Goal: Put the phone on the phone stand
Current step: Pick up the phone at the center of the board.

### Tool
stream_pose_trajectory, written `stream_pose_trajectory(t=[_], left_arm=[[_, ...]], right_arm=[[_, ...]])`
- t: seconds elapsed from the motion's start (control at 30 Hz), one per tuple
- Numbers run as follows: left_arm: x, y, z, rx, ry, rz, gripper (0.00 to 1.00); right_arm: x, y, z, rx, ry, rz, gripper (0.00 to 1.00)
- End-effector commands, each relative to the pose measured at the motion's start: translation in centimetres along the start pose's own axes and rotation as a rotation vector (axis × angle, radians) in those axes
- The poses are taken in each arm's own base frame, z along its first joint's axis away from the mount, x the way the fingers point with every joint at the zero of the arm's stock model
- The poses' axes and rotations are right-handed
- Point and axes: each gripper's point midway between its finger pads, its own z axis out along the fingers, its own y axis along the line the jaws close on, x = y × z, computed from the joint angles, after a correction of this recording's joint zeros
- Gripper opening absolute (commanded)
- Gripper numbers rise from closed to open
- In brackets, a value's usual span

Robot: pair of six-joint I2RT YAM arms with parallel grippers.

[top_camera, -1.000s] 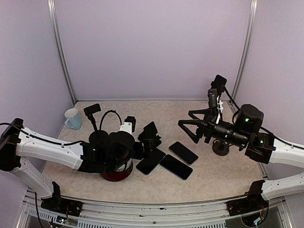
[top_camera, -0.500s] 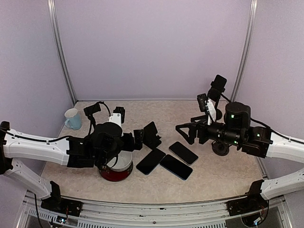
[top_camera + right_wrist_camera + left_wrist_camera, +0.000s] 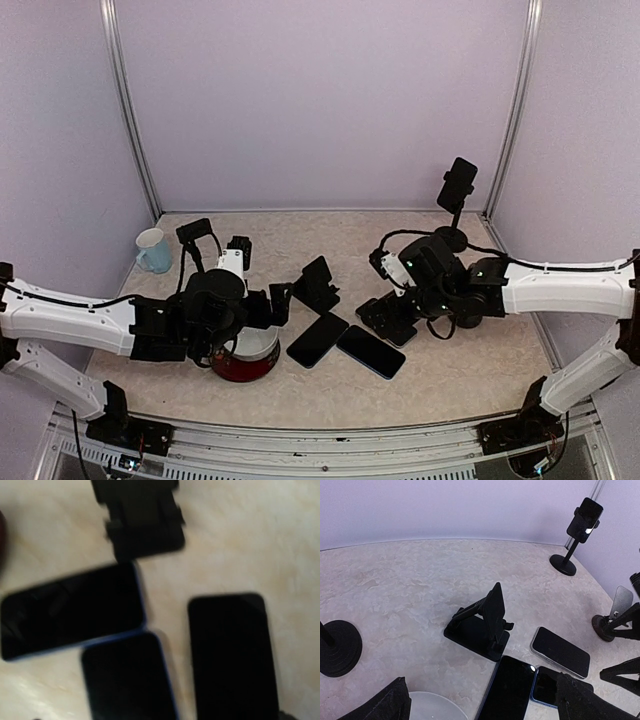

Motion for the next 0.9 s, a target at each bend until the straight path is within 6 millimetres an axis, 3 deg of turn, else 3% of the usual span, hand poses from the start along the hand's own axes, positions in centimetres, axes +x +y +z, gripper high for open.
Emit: stream_pose_trajectory(t=[0.0, 0.33, 0.57, 0.87], left_arm=[[-0.6, 0.4, -1.0, 0.019, -0.019, -0.045, 0.99], [0.0, 0.4, -2.1, 0.039, -0.014, -0.054, 0.99], [1.0, 1.0, -2.8, 0.041, -0.006, -0.064, 0.99], [1.5, 0.7, -3.3, 0.056, -0.001, -0.076, 0.99]], right_arm=[[1.1, -0.6, 1.2, 0.063, 0.076, -0.075, 1.00], [3.3, -2.8, 6.3, 0.100, 0.264, -0.120, 1.00], [2.3, -4.5, 7.5, 0.090, 0.265, -0.085, 1.00], [4.9, -5.5, 9.6, 0.085, 0.356, -0.091, 1.00]])
